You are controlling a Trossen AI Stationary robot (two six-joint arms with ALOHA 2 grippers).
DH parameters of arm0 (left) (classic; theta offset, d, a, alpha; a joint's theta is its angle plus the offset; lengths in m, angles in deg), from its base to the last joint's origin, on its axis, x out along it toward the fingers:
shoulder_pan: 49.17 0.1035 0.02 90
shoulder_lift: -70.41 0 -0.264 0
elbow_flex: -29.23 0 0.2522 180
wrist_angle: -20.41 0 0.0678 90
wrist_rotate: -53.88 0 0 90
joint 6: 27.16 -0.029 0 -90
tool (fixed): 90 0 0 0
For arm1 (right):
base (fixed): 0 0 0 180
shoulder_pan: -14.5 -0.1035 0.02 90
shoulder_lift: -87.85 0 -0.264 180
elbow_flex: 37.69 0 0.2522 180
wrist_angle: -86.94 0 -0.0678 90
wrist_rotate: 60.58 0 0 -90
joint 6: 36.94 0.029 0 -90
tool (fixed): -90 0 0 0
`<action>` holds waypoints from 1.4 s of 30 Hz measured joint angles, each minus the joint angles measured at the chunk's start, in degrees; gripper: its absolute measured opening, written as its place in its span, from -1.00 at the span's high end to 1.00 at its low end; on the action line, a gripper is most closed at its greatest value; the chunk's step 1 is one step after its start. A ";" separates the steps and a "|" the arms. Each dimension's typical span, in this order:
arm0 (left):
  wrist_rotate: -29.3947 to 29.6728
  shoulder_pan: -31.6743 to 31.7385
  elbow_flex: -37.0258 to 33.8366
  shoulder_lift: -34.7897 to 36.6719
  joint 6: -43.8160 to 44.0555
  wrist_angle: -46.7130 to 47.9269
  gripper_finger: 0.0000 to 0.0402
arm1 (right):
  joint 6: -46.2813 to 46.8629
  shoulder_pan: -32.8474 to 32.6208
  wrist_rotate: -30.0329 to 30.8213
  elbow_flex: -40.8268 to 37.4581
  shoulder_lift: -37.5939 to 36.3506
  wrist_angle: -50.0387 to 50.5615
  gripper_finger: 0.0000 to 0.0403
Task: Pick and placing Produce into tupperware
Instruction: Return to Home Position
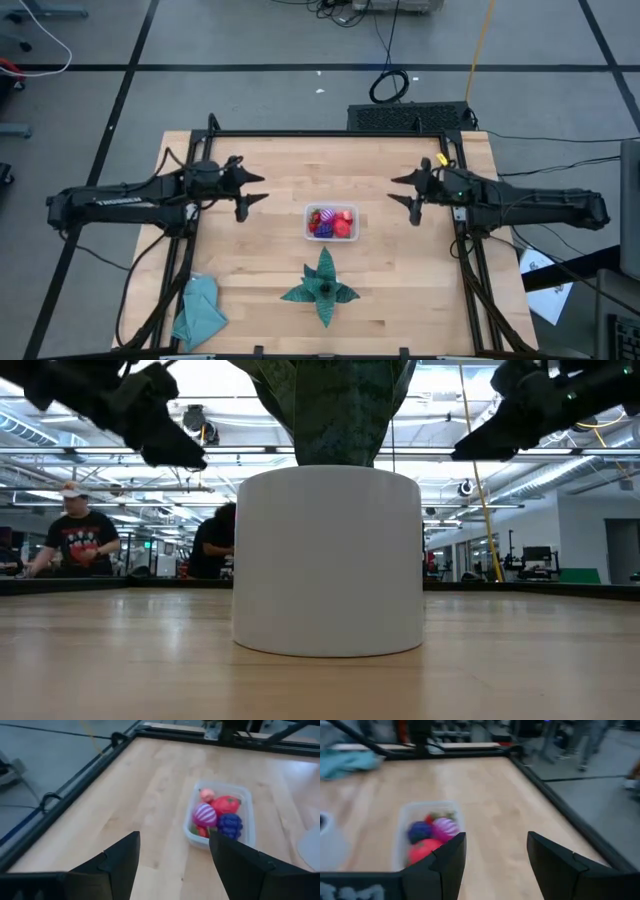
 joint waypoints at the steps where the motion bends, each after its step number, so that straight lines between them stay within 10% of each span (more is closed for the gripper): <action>1: -0.56 -0.02 -1.43 0.15 0.10 -1.66 -0.21 | 0.36 0.00 -1.43 -0.80 -0.27 -0.92 0.00; 21: -6.23 5.52 -23.24 0.49 6.03 -34.64 -0.21 | 4.35 0.00 -4.15 -11.27 -3.04 -14.03 0.00; 42: -10.14 5.87 -23.34 27.84 8.89 -9.09 -0.21 | 4.58 0.00 -6.11 -15.23 -17.30 -13.28 0.00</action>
